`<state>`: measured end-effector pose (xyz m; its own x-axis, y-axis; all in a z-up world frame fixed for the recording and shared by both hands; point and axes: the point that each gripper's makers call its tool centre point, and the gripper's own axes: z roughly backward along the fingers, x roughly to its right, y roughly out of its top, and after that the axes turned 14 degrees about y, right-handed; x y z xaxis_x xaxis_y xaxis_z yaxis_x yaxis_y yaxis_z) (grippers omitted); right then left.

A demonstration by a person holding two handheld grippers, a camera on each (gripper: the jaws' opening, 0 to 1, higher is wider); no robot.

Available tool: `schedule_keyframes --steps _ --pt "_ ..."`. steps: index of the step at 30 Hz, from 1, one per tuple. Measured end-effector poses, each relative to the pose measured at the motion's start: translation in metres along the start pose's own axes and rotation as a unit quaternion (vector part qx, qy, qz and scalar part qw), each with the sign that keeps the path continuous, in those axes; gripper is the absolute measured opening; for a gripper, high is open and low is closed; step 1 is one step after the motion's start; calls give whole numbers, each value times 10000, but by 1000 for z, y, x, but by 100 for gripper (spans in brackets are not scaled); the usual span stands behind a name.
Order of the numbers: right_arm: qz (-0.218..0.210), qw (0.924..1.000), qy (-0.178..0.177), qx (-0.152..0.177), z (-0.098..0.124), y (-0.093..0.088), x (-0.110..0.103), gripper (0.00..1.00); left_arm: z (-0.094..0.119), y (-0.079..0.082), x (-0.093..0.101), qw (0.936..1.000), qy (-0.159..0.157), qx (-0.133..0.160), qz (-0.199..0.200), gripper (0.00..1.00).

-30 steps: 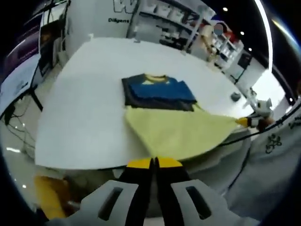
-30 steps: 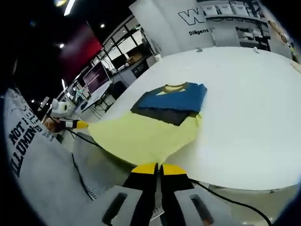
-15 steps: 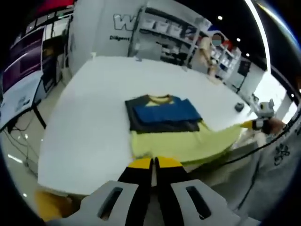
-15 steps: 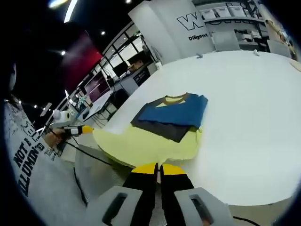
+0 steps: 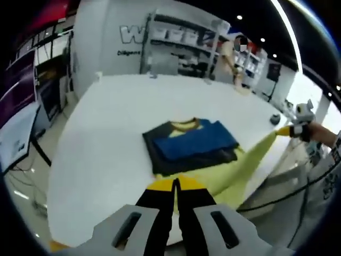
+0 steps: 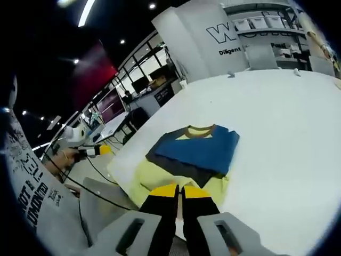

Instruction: Fold the garment on the visible template until the final outline fits inside the template.

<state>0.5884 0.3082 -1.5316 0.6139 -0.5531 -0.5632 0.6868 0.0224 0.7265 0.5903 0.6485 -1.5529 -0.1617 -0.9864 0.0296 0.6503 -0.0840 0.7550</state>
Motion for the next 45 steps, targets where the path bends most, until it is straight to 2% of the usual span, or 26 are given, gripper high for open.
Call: schedule_keyframes --steps 2,8,14,16,25,32,37,39,45 --pt "-44 10000 6 -12 -1 -1 0 0 -1 -11 9 9997 -128 -183 -30 0" --pt "-112 9999 -21 -77 1 -5 3 0 -4 -44 16 9972 -333 -656 -149 0" --pt "-92 9999 -42 -46 0 -3 3 0 -7 -57 27 9934 -464 -926 -486 0" --pt "-83 10000 -38 -26 0 -1 2 0 -9 -64 21 9921 -496 -986 -602 0" --pt "-93 9999 -50 19 -3 2 8 0 -17 -86 25 9857 -646 -1268 -902 0" --pt "-98 9999 -47 -6 -6 2 6 0 -21 -105 37 9768 -811 -1529 -1262 11" --pt "-116 9999 -33 -5 -7 2 5 0 -24 -116 42 9723 -918 -1727 -1283 18" --pt "-134 9999 -28 -4 -7 1 4 0 -24 -126 46 9677 -994 -1960 -1234 21" --pt "-178 9998 -29 43 -7 0 1 0 -23 -134 51 9680 -909 -2077 -1076 16"
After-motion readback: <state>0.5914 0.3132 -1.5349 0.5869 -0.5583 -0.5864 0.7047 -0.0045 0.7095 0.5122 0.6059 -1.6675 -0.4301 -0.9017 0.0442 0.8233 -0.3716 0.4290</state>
